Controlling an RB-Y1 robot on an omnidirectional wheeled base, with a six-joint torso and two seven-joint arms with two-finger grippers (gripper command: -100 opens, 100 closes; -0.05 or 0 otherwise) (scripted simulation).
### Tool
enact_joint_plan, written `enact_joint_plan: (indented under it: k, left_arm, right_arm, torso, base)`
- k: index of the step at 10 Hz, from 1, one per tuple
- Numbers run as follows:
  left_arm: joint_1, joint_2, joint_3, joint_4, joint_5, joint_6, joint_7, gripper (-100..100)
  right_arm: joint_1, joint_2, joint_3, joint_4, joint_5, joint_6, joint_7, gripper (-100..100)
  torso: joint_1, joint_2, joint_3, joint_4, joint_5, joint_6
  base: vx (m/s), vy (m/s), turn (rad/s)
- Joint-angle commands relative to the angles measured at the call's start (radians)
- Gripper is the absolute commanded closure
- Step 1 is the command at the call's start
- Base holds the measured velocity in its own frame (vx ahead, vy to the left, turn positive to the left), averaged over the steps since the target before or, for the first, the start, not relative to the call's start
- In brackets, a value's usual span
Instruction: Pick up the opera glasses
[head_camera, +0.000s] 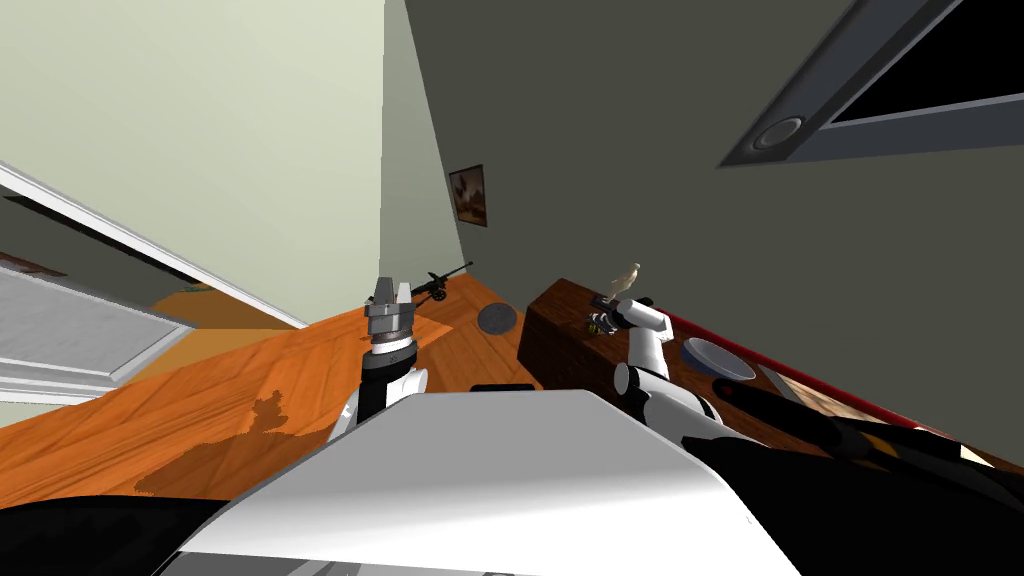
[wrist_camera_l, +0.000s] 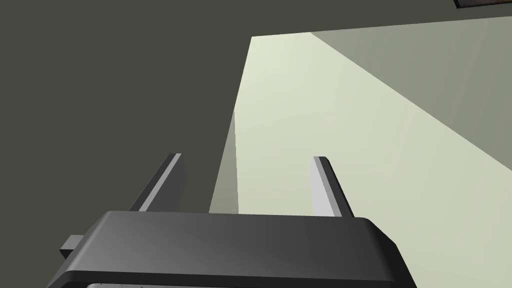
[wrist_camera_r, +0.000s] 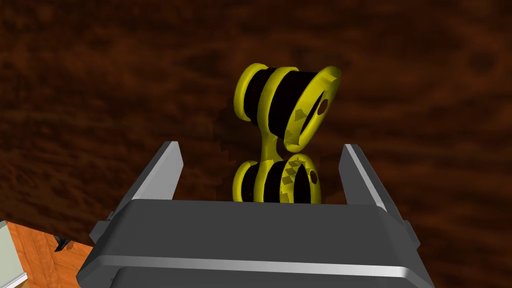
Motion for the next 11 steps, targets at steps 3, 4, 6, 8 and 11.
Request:
enact_joint_plan:
  k: [3, 4, 6, 8, 11]
  left_arm:
    - [0.000, 0.000, 0.000, 0.000, 0.000, 0.000, 0.000, 0]
    - [0.000, 0.000, 0.000, 0.000, 0.000, 0.000, 0.000, 0]
    - [0.000, 0.000, 0.000, 0.000, 0.000, 0.000, 0.000, 0]
    - [0.000, 0.000, 0.000, 0.000, 0.000, 0.000, 0.000, 0]
    - [0.000, 0.000, 0.000, 0.000, 0.000, 0.000, 0.000, 0]
  right_arm:
    - [-0.012, -0.019, -0.020, 0.047, 0.006, -0.017, 0.003, -100]
    - [-0.012, -0.019, -0.021, 0.048, 0.006, -0.017, 0.004, 100]
    - [-0.011, -0.020, -0.021, 0.048, 0.007, -0.017, 0.004, 100]
    - [-0.011, -0.020, -0.021, 0.048, 0.007, -0.017, 0.004, 100]
    - [0.010, 0.010, 0.014, -0.024, -0.007, 0.024, -0.003, 100]
  torso:
    - [0.000, -0.002, -0.001, 0.000, 0.000, 0.000]
    - [0.000, -0.004, -0.002, -0.001, 0.000, 0.000]
    - [-0.001, -0.006, -0.003, -0.001, -0.001, -0.001]
    - [-0.002, -0.005, -0.003, -0.001, -0.002, 0.000]
    - [-0.004, -0.008, -0.004, -0.001, -0.002, 0.002]
  base:
    - [-0.049, 0.015, 0.093]
    - [-0.005, 0.001, -0.008]
    - [0.000, 0.000, 0.000]
    - [0.000, 0.000, 0.000]
    - [0.059, -0.010, -0.186]
